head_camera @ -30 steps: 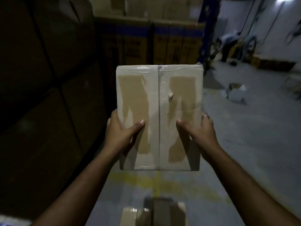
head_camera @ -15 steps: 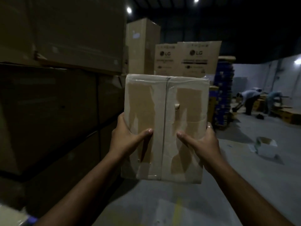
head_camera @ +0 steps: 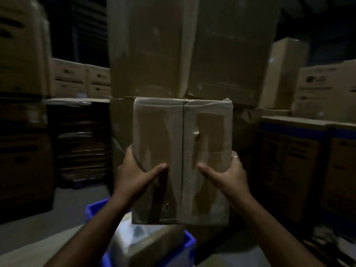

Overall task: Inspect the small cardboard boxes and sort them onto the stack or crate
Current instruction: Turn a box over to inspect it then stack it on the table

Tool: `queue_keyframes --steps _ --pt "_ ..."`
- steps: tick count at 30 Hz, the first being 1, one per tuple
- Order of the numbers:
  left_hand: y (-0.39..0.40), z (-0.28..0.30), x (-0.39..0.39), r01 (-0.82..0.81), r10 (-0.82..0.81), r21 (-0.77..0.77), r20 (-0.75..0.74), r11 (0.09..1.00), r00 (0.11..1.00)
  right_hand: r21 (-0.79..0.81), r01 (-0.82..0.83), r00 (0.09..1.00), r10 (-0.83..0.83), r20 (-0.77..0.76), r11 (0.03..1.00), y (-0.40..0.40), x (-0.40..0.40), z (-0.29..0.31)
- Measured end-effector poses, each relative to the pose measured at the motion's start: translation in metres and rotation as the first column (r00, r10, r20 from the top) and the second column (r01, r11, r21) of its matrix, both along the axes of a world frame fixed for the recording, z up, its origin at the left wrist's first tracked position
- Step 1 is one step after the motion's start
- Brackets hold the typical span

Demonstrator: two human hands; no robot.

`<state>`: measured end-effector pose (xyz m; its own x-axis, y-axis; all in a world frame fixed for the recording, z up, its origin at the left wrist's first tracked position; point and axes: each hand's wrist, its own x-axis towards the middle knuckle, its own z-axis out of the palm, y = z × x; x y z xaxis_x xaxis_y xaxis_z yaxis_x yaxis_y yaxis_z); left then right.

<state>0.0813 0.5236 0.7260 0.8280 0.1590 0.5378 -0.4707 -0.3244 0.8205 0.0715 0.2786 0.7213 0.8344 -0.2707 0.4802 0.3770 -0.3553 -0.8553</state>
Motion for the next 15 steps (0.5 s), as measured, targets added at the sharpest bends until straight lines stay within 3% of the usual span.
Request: queue_keyframes --steps 9,15 --pt "0.289 -0.006 -0.076 -0.394 0.395 0.062 -0.008 0.917 0.918 0.021 -0.331 0.943 0.331 0.039 0.943 0.305 0.027 -0.024" --pt "0.394 -0.011 -0.118 -0.543 0.545 0.049 -0.089 0.839 0.834 0.008 -0.473 0.88 0.472 0.044 0.881 0.43 0.014 -0.025"
